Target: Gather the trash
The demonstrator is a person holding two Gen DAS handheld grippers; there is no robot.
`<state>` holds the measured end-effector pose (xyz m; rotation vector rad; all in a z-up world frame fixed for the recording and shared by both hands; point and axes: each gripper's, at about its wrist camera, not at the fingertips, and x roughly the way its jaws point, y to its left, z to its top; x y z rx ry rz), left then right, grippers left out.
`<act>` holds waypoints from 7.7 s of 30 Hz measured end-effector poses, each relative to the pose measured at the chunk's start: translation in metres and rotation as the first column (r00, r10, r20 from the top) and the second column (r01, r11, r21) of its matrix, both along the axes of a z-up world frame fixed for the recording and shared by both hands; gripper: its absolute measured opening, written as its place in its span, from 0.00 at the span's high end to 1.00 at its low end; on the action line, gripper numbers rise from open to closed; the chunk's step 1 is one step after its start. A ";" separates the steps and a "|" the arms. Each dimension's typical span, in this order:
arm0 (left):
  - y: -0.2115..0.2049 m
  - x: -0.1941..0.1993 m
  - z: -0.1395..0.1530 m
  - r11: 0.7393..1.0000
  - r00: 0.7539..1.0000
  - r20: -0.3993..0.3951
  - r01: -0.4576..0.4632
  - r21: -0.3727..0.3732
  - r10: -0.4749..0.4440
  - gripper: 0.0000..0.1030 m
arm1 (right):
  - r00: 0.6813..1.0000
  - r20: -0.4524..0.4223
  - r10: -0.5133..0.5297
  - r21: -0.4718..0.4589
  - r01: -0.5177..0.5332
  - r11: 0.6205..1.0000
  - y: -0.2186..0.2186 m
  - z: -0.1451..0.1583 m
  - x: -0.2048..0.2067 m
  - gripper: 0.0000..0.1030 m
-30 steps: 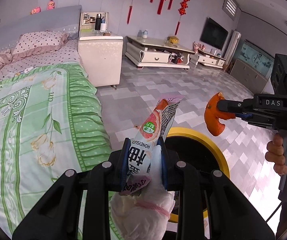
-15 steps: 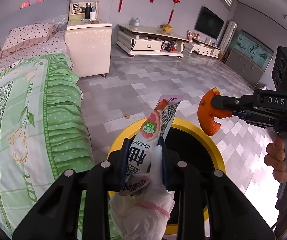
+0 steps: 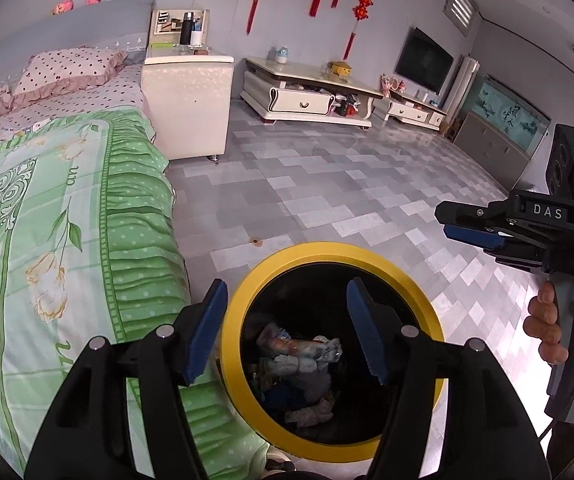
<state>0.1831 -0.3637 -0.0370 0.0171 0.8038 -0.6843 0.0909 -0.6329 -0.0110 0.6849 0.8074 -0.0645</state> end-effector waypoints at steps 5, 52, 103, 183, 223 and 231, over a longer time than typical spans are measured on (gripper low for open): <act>0.022 0.001 0.006 1.000 1.000 0.006 -0.026 -0.009 0.026 0.43 | 1.000 -0.001 0.005 0.013 -0.005 1.000 0.008 0.002 0.004 0.64; 0.388 0.013 -0.012 0.840 0.840 0.059 -0.542 0.026 0.540 0.33 | 0.883 -0.065 0.466 0.021 -0.465 0.885 0.344 -0.031 0.112 0.53; 0.384 -0.128 0.017 0.817 0.744 0.345 -0.556 -0.153 0.571 0.08 | 0.908 0.370 0.198 -0.557 0.046 0.829 0.390 -0.006 -0.032 0.08; 0.380 -0.130 0.007 0.824 0.756 0.332 -0.541 -0.168 0.564 0.08 | 0.926 0.335 0.173 -0.529 0.034 0.848 0.385 -0.026 -0.035 0.08; 0.375 -0.132 -0.009 0.827 0.770 0.306 -0.537 -0.165 0.560 0.08 | 0.935 0.312 0.168 -0.522 0.021 0.852 0.382 -0.032 -0.033 0.08; 0.371 -0.133 -0.017 0.823 0.767 0.299 -0.544 -0.166 0.567 0.08 | 0.938 0.304 0.167 -0.520 0.016 0.854 0.383 -0.037 -0.035 0.08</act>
